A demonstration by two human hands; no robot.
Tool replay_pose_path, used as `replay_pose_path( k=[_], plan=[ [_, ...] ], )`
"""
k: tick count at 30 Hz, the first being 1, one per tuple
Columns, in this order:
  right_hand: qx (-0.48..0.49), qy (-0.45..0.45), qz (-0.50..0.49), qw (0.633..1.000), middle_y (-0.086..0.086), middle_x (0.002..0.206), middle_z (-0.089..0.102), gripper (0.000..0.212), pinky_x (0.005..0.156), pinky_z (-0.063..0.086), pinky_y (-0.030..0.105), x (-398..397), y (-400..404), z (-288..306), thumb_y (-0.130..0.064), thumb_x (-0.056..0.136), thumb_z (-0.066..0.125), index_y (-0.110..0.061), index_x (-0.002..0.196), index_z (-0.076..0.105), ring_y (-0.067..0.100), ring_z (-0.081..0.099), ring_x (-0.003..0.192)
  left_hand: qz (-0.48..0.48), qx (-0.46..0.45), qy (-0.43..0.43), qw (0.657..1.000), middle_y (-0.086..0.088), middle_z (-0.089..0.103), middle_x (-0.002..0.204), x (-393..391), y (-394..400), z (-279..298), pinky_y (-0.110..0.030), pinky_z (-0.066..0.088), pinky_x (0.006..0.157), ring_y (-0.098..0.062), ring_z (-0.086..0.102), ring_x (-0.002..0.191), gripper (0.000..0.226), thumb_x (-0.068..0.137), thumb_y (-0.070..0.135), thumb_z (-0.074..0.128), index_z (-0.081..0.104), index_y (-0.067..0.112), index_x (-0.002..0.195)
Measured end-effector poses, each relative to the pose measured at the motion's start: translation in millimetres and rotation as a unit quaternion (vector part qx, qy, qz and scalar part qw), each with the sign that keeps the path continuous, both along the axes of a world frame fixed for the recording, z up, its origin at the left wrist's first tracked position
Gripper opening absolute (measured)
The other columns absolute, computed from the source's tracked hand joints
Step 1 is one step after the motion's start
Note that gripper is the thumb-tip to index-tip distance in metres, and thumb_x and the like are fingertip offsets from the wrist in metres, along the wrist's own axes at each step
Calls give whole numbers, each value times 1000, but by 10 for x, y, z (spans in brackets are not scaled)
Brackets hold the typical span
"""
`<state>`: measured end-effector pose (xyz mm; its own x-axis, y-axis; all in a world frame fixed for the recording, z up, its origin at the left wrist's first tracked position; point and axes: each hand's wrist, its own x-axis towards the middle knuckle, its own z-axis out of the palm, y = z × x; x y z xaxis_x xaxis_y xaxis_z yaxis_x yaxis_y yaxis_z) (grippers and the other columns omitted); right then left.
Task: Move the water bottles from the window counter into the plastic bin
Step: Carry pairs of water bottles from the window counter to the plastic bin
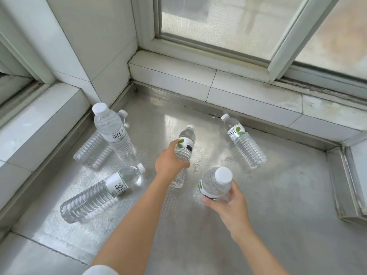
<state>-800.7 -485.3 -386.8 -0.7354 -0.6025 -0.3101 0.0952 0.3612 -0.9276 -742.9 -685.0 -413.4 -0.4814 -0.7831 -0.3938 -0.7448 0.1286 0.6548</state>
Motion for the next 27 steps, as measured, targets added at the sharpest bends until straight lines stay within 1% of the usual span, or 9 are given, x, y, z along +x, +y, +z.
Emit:
replay_pose_path(
  k=[3, 6, 8, 14, 17, 18, 19, 23, 27],
  plan=[
    [-16, -3, -11, 1000, -11, 109, 71, 63, 96, 49, 42, 1, 12, 42, -3, 55, 89, -30, 107, 65, 11, 62, 110, 42, 47, 62, 996, 2, 66, 114, 92, 12, -7, -32, 49, 78, -18, 63, 95, 84, 64, 27, 83, 44, 45, 137],
    [-39, -10, -33, 999, -9, 102, 73, 56, 88, 50, 36, 3, 67, 133, 3, 56, 87, -26, 100, 68, 7, 65, 102, 99, 112, 152, 977, 3, 68, 102, 223, 116, 3, -46, 57, 87, -19, 70, 90, 87, 58, 24, 86, 48, 48, 133],
    [-51, -12, -39, 998, -7, 99, 74, 54, 86, 52, 36, -12, 145, 218, 6, 56, 86, -24, 97, 68, 8, 66, 96, 108, 133, 202, 964, 3, 66, 106, 302, 210, 86, -49, 58, 87, -19, 70, 93, 90, 60, 19, 88, 48, 46, 135],
    [-74, -5, -62, 995, -3, 100, 74, 49, 89, 52, 44, -13, 532, 485, 1, 57, 86, -24, 96, 69, 17, 66, 100, 69, 128, 302, 942, 2, 65, 119, 486, 656, 573, -38, 60, 82, -14, 71, 91, 96, 62, 9, 91, 47, 48, 137],
    [-102, -3, -79, 992, -2, 100, 74, 50, 88, 52, 41, 43, 802, 641, 1, 57, 87, -22, 97, 70, 19, 65, 103, 51, 132, 345, 928, 5, 64, 116, 551, 994, 881, -10, 53, 69, 8, 67, 84, 92, 65, 2, 88, 49, 46, 136],
    [-108, -3, -83, 991, -2, 101, 74, 51, 89, 52, 41, 65, 906, 687, 1, 56, 87, -21, 98, 70, 20, 65, 104, 45, 137, 356, 923, 6, 64, 115, 570, 1123, 964, -6, 50, 66, 11, 66, 84, 92, 65, 1, 88, 49, 45, 135],
    [-113, -3, -84, 990, -1, 102, 74, 52, 89, 52, 42, 87, 1017, 730, 0, 55, 88, -21, 99, 71, 21, 65, 104, 39, 142, 365, 919, 6, 66, 114, 596, 1257, 1029, -7, 50, 67, 10, 66, 87, 92, 64, 3, 89, 49, 47, 134],
    [-120, 0, -90, 989, -1, 99, 75, 52, 87, 53, 42, 228, 1540, 901, -2, 52, 89, -24, 96, 72, 24, 64, 104, 14, 157, 396, 905, 5, 72, 115, 736, 1800, 1183, -33, 55, 85, -14, 69, 105, 99, 49, 25, 92, 49, 50, 134],
    [-123, 16, -115, 986, -2, 95, 75, 51, 95, 49, 48, 392, 2126, 1076, 1, 54, 87, -29, 91, 72, 22, 65, 102, -29, 150, 400, 903, 5, 71, 118, 875, 2353, 1309, -43, 52, 93, -14, 66, 112, 102, 46, 29, 92, 48, 53, 134]
  ],
)
